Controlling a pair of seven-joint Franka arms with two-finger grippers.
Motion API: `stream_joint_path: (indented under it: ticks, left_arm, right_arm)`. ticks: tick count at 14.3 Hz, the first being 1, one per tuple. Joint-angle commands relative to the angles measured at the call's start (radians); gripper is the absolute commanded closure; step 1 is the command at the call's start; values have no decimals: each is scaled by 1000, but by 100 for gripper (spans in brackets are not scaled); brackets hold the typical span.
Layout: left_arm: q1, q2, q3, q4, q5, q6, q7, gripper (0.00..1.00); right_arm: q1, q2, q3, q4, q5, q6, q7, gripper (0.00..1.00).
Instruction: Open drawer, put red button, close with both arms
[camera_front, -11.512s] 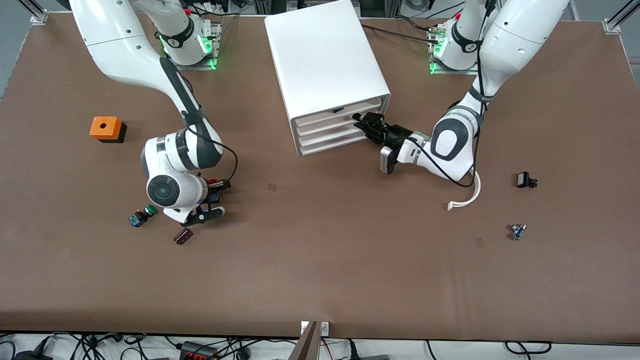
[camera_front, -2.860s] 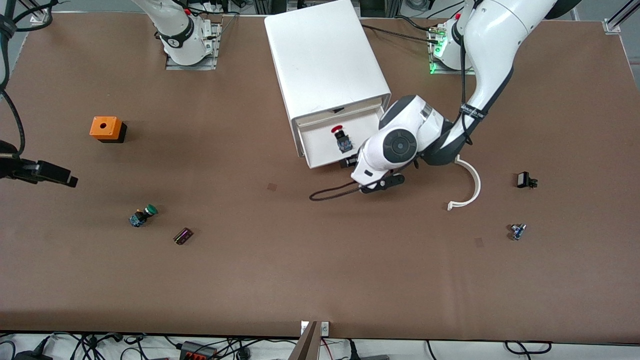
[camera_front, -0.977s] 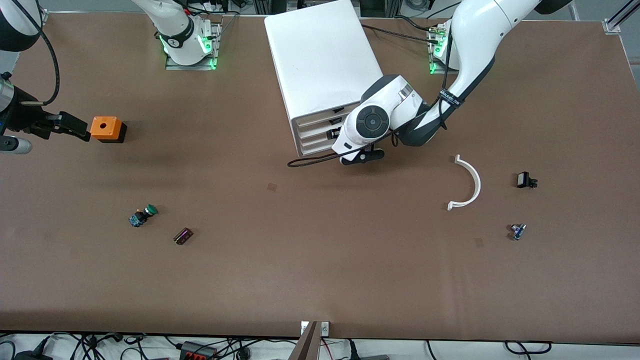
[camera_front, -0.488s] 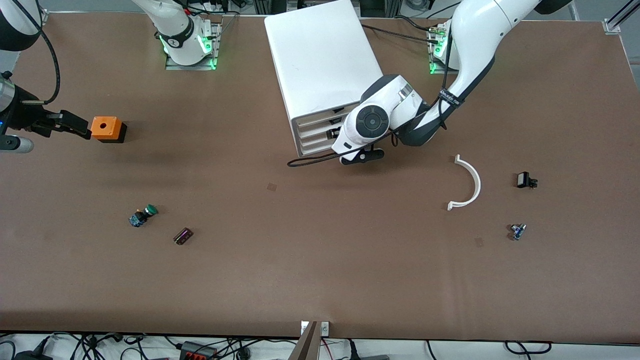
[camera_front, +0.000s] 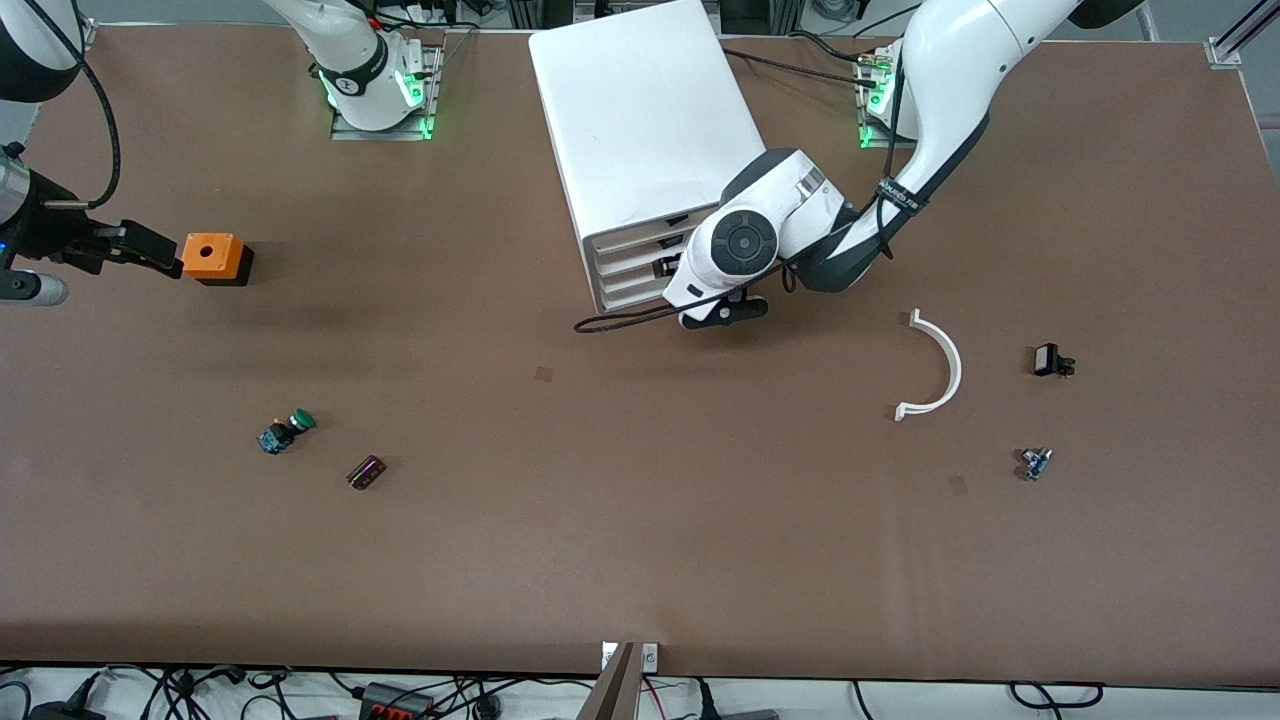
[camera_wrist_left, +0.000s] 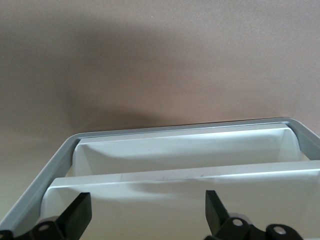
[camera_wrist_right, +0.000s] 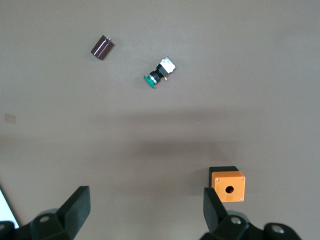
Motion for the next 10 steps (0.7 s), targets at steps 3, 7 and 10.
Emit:
stream_joint_path:
  ticks: [3, 7, 10]
  left_arm:
    - [31, -45, -1, 33, -2, -50, 6, 0]
    - [112, -46, 2, 223, 68, -237, 74, 0]
    - [181, -47, -4, 390, 159, -427, 197, 0]
  right_arm:
    - [-1, -26, 4, -20, -17, -5, -14, 0]
    - [-1, -26, 6, -20, -17, -5, -14, 0]
    - [-1, -26, 6, -20, -17, -5, -14, 0]
